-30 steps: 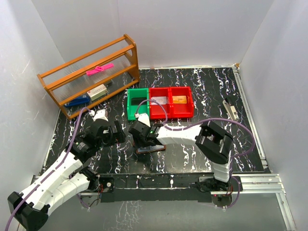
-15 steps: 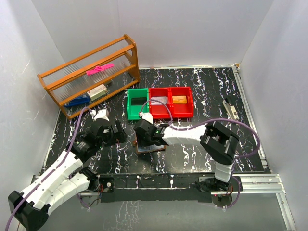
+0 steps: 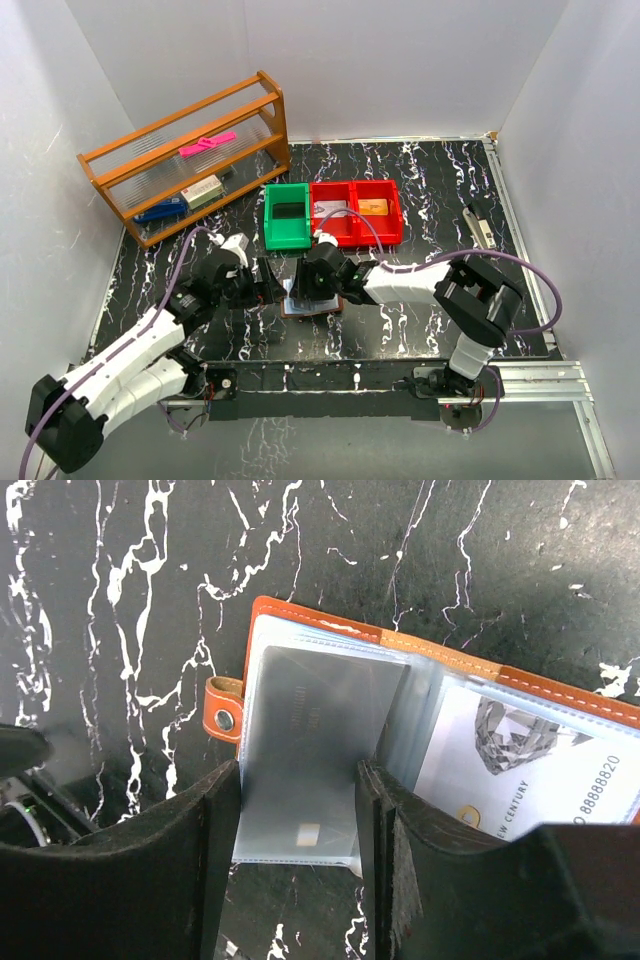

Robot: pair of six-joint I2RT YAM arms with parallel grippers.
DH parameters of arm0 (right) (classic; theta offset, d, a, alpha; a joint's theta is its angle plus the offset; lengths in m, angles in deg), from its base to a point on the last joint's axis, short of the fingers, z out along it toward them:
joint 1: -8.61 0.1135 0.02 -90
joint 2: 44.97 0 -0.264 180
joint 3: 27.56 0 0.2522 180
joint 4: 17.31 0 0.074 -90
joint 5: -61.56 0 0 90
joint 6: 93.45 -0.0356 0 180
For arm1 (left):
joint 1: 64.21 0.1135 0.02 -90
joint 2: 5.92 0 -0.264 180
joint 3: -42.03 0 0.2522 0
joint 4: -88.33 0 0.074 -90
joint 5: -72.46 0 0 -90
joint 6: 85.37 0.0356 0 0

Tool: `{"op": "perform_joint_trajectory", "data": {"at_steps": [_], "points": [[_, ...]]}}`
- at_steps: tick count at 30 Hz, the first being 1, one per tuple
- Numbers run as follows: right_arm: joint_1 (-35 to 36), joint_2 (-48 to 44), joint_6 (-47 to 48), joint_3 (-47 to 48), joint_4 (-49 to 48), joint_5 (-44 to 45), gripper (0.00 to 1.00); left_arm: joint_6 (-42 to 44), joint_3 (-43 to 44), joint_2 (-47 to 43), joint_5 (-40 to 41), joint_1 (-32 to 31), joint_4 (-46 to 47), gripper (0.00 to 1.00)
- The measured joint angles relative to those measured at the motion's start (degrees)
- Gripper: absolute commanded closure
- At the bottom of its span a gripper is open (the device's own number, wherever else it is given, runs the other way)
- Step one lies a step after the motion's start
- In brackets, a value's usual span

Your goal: Take the credit cards out of the card holder

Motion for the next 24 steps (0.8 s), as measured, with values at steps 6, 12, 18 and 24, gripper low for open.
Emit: {"op": "perform_joint_trajectory", "data": {"at_steps": [6, 12, 18, 24], "points": [[-1.2, -1.9, -1.2, -4.9, -6.6, -3.1, 0.55, -6.3, -1.1, 6.8, -1.9, 0.0, 6.5, 0.17], [-1.4, -2.0, -1.3, -5.6, -8.0, -3.7, 0.55, -13.6, 0.9, 14.5, -0.4, 0.0, 10.7, 0.29], [-1.5, -2.0, -1.3, -5.8, -8.4, -3.8, 0.55, -16.2, 3.4, 20.2, 2.5, 0.1, 14.2, 0.38], [-1.5, -2.0, -1.3, -6.0, -8.8, -3.7, 0.55, -17.0, 3.4, 23.2, 4.0, 0.1, 16.6, 0.49]]}}
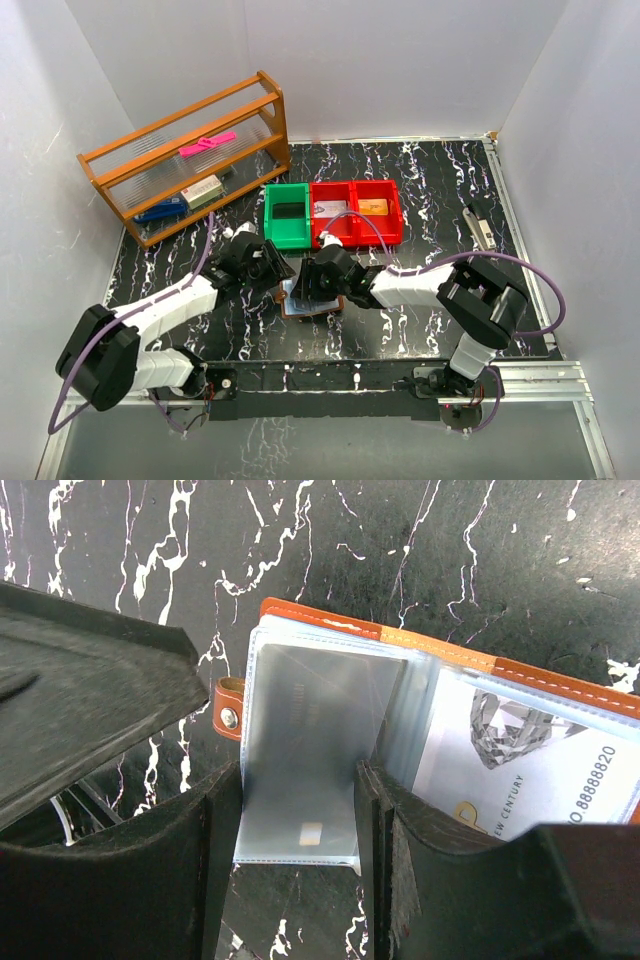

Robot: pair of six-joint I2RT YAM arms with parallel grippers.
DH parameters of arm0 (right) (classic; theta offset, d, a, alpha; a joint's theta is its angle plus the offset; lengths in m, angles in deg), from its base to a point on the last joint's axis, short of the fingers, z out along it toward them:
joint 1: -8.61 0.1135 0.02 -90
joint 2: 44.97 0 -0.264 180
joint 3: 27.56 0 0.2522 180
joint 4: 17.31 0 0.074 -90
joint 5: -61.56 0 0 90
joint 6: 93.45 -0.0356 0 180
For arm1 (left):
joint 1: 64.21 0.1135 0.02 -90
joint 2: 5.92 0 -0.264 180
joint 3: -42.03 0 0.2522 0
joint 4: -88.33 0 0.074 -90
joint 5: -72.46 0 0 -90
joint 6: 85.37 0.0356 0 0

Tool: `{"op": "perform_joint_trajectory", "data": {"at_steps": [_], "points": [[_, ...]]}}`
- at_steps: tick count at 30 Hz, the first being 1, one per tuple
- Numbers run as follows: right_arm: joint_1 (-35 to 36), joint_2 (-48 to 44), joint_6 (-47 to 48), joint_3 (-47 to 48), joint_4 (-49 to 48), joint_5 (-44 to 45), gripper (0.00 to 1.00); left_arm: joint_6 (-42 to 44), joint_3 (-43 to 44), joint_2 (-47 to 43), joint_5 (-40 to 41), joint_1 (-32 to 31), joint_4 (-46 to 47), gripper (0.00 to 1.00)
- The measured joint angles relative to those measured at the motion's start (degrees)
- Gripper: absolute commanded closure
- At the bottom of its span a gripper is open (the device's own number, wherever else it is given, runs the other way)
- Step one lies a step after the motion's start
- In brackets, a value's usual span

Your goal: Take the credit cards out of the card holder

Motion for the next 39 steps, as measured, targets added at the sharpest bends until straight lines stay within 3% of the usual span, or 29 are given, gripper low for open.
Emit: {"op": "perform_joint_trajectory", "data": {"at_steps": [8, 17, 23, 31, 36, 39], "points": [[0.0, -0.1, 0.0, -0.6, -1.0, -0.2, 0.55, -0.3, 0.2, 3.5, -0.1, 0.1, 1.2, 0.58], [-0.1, -0.1, 0.0, -0.6, -1.0, -0.3, 0.55, 1.3, 3.1, 9.5, -6.6, 0.1, 4.7, 0.72], [-0.3, -0.1, 0.0, -0.6, -1.1, -0.6, 0.55, 2.6, 3.1, 11.0, -8.7, 0.4, 5.1, 0.74], [-0.9, -0.1, -0.8, -1.0, -1.9, -1.9, 0.44, 4.4, 3.1, 11.4, -10.5, 0.4, 4.6, 0.98], [-1.6, -0.8, -1.2, -1.3, -1.8, -4.5, 0.29, 5.3, 3.3, 11.5, -11.6, 0.5, 4.4, 0.98], [-1.8, -2.5, -1.1, -1.3, -0.2, -5.2, 0.24, 5.3, 4.0, 11.5, -12.2, 0.5, 4.3, 0.84]]}}
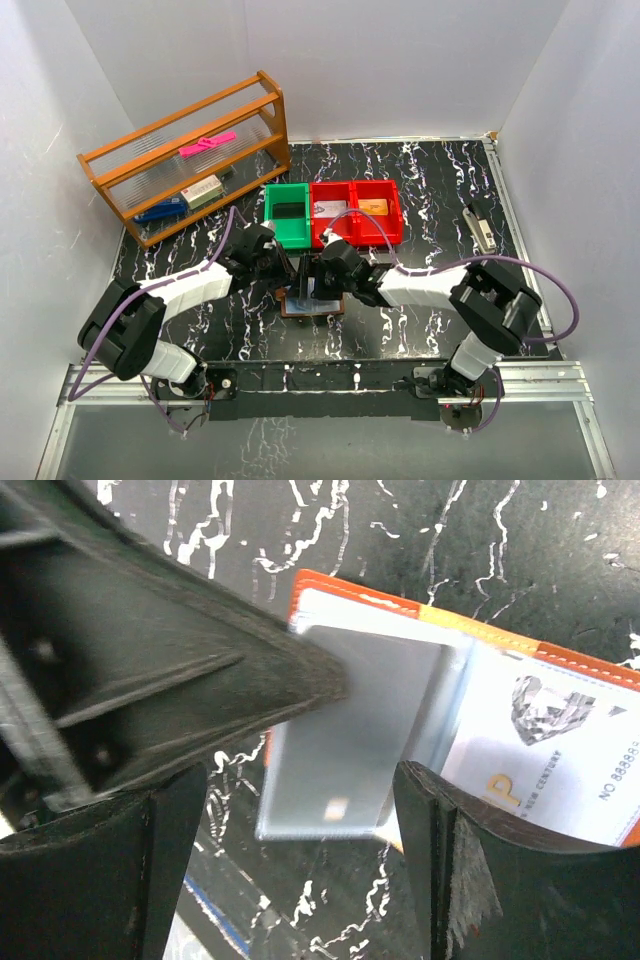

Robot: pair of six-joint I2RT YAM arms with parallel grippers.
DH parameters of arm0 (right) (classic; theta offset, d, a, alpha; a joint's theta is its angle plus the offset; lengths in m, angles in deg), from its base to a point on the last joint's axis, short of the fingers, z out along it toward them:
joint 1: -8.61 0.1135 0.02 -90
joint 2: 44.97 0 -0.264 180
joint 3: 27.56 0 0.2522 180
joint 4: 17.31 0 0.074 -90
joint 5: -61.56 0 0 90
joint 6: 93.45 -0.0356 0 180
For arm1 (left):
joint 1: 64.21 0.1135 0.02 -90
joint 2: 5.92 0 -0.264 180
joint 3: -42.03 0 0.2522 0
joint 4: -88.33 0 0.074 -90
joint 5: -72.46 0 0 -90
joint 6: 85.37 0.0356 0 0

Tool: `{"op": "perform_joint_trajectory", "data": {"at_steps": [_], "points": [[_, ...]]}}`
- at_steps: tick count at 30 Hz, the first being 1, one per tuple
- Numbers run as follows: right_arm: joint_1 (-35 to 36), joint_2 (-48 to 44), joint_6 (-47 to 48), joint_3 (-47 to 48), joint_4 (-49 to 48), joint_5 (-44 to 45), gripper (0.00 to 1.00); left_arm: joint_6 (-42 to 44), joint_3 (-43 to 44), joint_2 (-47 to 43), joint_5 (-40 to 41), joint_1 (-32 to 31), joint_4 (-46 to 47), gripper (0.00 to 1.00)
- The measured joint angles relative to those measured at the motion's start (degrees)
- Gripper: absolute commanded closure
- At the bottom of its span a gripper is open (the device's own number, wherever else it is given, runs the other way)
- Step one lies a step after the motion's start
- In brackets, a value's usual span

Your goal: Take the credit cards out of the card holder

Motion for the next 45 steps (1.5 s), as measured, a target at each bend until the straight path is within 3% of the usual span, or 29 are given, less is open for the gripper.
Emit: {"op": "perform_joint_trajectory", "data": {"at_steps": [4, 9, 12, 22, 32, 39, 45], "points": [[-0.3, -4.1, 0.5, 0.0, 2.3, 0.0, 0.22, -0.2, 0.2, 0.0, -0.9, 0.0, 0.0, 0.75], [-0.8, -10.5, 1.6, -0.4, 5.9, 1.9, 0.22, -0.1, 0.5, 0.1, -2.8, 0.0, 0.5, 0.48], [-1.2, -14.7, 1.6, -2.0, 7.9, 4.9, 0.22, -0.1, 1.2, 0.6, -4.1, -0.1, 0.5, 0.41], [-10.7, -21.5, 1.4, -8.3, 11.8, 6.7, 0.23, -1.1, 1.4, 0.7, -9.2, -1.4, 3.5, 0.35], [-13.0, -23.6, 0.1, -11.4, 11.7, 3.5, 0.36, 0.2, 1.7, 6.2, -16.4, -3.2, 8.8, 0.24], [-13.0, -25.0, -0.9, -13.0, 9.4, 0.4, 0.51, 5.3, 2.1, -2.6, -12.2, -3.3, 2.0, 0.22], [-13.0, -22.0, -1.3, -13.6, 5.5, -4.3, 0.72, 5.4, 2.3, -3.8, -8.4, -3.3, 0.0, 0.33]]}}
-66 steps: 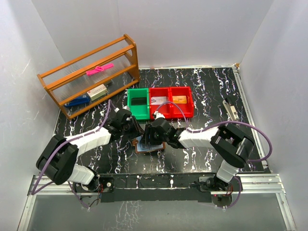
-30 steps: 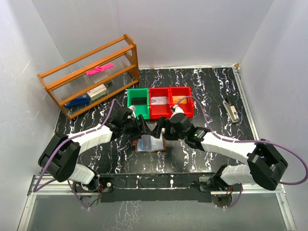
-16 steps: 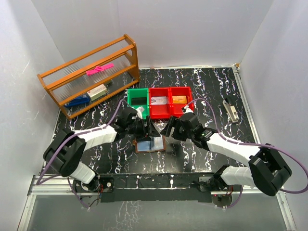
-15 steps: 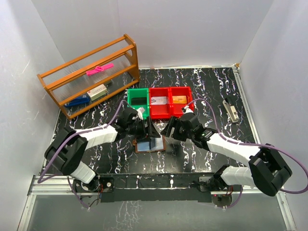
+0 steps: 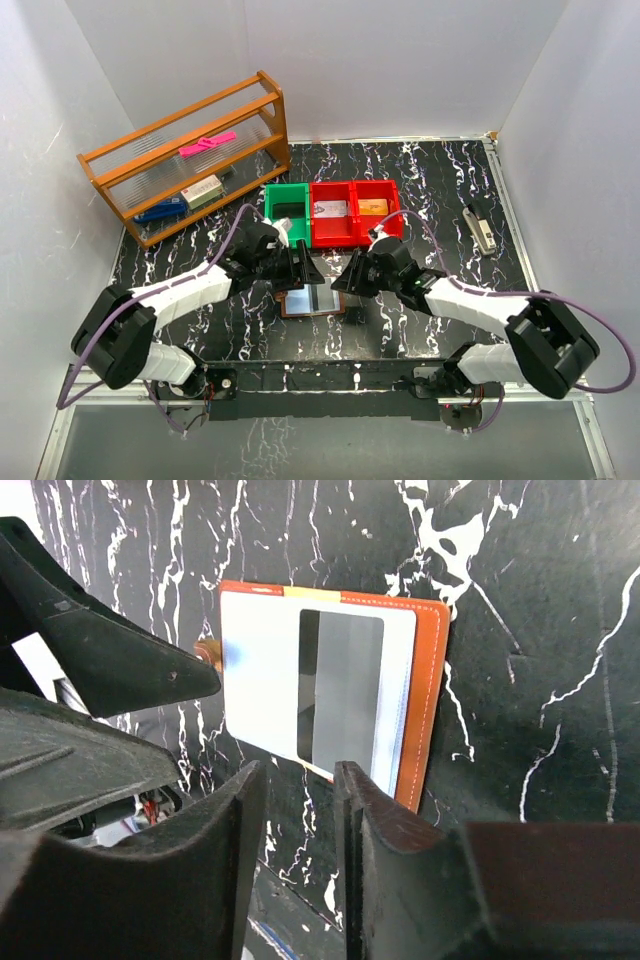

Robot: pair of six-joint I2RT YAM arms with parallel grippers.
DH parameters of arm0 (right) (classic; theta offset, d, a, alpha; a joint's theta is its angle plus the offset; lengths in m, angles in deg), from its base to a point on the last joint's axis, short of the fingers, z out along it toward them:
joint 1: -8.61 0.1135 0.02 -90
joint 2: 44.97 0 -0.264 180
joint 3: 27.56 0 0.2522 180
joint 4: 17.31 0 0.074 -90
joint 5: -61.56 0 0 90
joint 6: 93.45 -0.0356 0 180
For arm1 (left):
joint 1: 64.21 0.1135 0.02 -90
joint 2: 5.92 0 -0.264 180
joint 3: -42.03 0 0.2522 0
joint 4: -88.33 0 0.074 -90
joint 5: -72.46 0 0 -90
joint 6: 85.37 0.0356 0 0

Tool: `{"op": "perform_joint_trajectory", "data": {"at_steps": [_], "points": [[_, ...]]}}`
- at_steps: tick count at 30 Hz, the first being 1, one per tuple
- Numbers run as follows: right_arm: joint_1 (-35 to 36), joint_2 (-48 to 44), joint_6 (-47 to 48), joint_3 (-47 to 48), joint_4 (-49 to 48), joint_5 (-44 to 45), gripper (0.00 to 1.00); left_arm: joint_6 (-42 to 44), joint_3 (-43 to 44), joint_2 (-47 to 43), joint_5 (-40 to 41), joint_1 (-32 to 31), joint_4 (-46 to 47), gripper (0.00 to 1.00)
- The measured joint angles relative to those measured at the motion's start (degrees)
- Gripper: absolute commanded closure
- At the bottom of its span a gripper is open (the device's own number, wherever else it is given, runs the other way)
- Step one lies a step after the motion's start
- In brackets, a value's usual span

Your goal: Take the credit cards out of the card holder

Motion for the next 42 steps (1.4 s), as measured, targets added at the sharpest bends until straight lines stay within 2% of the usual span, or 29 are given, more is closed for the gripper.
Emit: {"op": "perform_joint_trajectory", "data": {"at_steps": [2, 8, 18, 28, 34, 39, 42], "points": [[0.0, 2.5, 0.0, 0.0, -1.1, -1.7, 0.76, -0.8, -1.0, 0.9, -0.1, 0.0, 0.9, 0.36], [0.0, 8.5, -0.1, 0.5, -2.8, -5.2, 0.77, -2.8, -3.6, 2.1, -0.5, 0.0, 3.1, 0.47], [0.0, 14.3, 0.1, 2.1, -3.7, -4.1, 0.79, -2.7, -3.6, 7.3, -0.5, 0.0, 3.8, 0.51], [0.0, 14.5, -1.2, 1.1, -6.0, -2.3, 0.79, -3.4, -4.7, 10.6, -1.0, 0.0, 9.4, 0.62], [0.0, 14.5, -2.0, 0.2, -7.8, -2.8, 0.79, -5.2, -5.4, 12.3, -2.1, 0.0, 12.9, 0.64], [-0.1, 14.5, -2.5, -0.7, -9.6, -3.2, 0.78, -6.1, -6.0, 12.2, -1.8, 0.0, 13.7, 0.74], [-0.1, 14.7, -2.7, -0.7, -10.0, -3.4, 0.78, -7.5, -8.0, 12.1, -1.6, 0.1, 16.7, 0.84]]}}
